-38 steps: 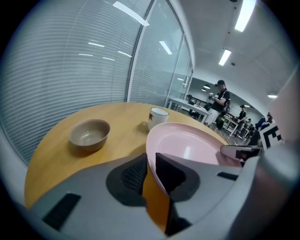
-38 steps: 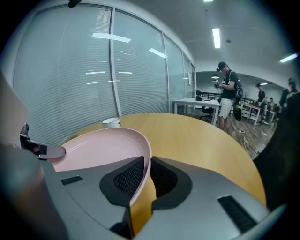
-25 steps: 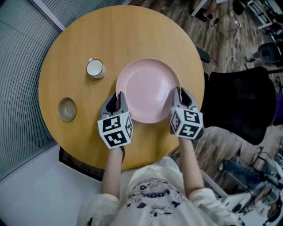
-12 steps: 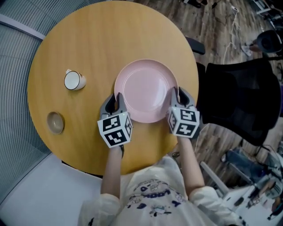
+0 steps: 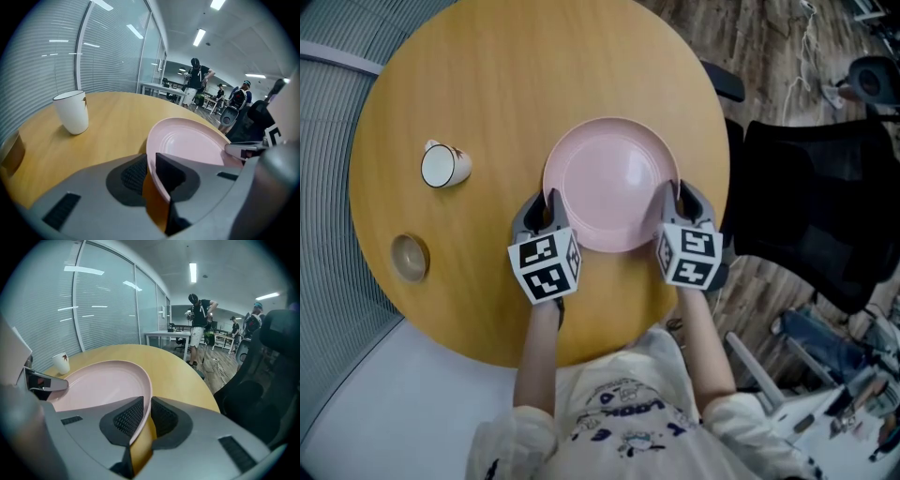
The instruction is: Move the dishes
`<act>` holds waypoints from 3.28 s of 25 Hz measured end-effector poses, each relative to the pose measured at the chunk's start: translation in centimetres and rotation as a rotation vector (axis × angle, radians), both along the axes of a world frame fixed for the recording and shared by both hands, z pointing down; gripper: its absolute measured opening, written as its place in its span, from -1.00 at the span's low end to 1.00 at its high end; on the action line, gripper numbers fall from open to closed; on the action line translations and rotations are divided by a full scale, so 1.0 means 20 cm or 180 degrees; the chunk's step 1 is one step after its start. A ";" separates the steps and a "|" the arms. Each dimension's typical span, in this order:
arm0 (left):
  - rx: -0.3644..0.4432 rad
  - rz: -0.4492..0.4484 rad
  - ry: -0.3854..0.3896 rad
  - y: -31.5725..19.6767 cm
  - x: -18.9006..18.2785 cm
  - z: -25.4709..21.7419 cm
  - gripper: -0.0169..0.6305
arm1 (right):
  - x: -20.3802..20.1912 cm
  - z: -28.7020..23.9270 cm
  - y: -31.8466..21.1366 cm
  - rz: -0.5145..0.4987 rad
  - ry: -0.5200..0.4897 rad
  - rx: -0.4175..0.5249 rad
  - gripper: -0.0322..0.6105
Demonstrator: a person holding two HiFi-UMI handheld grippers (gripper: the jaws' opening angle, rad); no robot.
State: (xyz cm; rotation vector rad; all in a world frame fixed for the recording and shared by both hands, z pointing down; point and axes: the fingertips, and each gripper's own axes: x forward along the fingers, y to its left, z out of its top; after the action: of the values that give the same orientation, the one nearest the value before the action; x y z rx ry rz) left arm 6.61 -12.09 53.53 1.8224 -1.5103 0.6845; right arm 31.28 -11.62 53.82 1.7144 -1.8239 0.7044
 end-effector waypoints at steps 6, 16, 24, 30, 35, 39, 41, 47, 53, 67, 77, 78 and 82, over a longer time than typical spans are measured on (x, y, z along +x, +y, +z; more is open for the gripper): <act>0.0168 -0.0025 0.0002 -0.03 -0.06 -0.07 -0.76 | -0.05 -0.08 -0.02 -0.0066 -0.0006 0.0147 -0.59; 0.0634 -0.0447 -0.0004 0.00 -0.39 -0.42 -0.76 | -0.56 -0.55 -0.22 -0.0872 -0.0094 0.0797 -0.28; 0.0922 -0.0887 -0.0022 0.14 -0.84 -0.63 -0.76 | -1.32 -0.77 -0.25 -0.1612 -0.0362 0.1093 -0.17; 0.0909 -0.1110 -0.0026 0.24 -1.10 -0.63 -0.76 | -1.78 -0.78 -0.23 -0.2026 -0.0498 0.1065 -0.05; 0.0878 -0.1147 0.0019 0.28 -1.22 -0.59 -0.76 | -2.01 -0.71 -0.26 -0.2114 -0.0552 0.1025 0.09; 0.0821 -0.1157 0.0088 0.29 -1.23 -0.54 -0.77 | -2.10 -0.64 -0.32 -0.2103 -0.0586 0.1008 0.19; 0.0795 -0.1156 0.0128 0.29 -1.25 -0.51 -0.77 | -2.13 -0.58 -0.34 -0.2070 -0.0562 0.0977 0.23; 0.0797 -0.1136 0.0209 0.27 -1.30 -0.41 -0.77 | -2.21 -0.42 -0.42 -0.1955 -0.0443 0.0978 0.33; 0.0727 -0.1122 0.0257 0.29 -1.30 -0.33 -0.76 | -2.22 -0.31 -0.47 -0.1888 -0.0360 0.1011 0.33; 0.0598 -0.1125 0.0290 0.36 -1.26 -0.26 -0.77 | -2.26 -0.27 -0.48 -0.1918 -0.0475 0.1101 0.31; 0.0700 -0.0943 0.0243 0.29 -1.15 -0.36 -0.76 | -2.14 -0.45 -0.52 -0.1800 -0.0574 0.1218 0.31; 0.0717 -0.0915 0.0237 0.26 -1.12 -0.38 -0.77 | -2.09 -0.48 -0.54 -0.1761 -0.0583 0.1249 0.31; 0.0830 -0.0750 0.0220 0.14 -0.99 -0.47 -0.77 | -1.86 -0.62 -0.65 -0.1515 -0.0575 0.1371 0.31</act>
State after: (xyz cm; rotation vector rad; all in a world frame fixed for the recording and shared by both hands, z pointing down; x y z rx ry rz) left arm -13.24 -9.23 44.22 1.7920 -1.7986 0.3204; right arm -5.84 -24.58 41.51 1.3907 -2.5314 0.2857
